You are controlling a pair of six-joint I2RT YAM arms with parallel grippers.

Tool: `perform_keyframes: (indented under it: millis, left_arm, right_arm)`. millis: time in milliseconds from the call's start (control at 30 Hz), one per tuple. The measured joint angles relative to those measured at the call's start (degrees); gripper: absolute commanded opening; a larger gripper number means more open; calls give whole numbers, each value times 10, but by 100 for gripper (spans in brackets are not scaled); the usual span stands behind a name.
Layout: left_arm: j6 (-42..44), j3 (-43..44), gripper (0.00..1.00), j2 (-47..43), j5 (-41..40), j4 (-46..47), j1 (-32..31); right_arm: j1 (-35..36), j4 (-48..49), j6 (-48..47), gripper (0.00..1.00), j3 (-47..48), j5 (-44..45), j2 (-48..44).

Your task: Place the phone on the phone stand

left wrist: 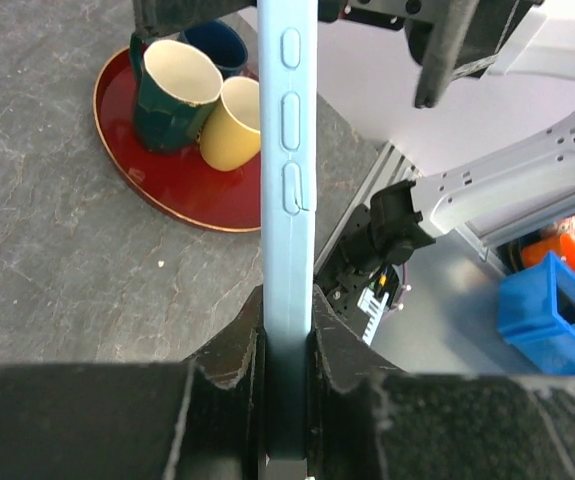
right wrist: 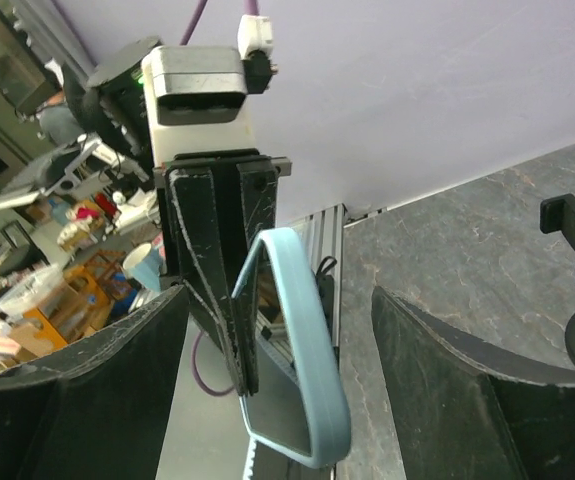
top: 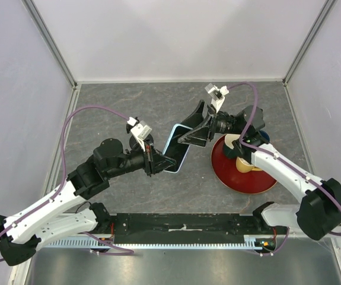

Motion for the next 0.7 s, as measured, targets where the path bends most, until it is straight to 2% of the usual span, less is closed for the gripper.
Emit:
perform_keyframes:
  millis: [200, 467, 533, 700]
  left_arm:
    - [28, 0, 2, -1, 39, -21, 0]
    - [64, 0, 2, -12, 72, -26, 0]
    - [71, 3, 2, -15, 74, -30, 0]
    - [82, 9, 2, -16, 74, -34, 0]
  right_arm:
    - [0, -37, -59, 82, 0, -51, -39]
    - [0, -58, -99, 66, 0, -98, -56]
    - [0, -65, -104, 59, 0, -103, -53]
    - [0, -78, -110, 50, 0, -104, -42]
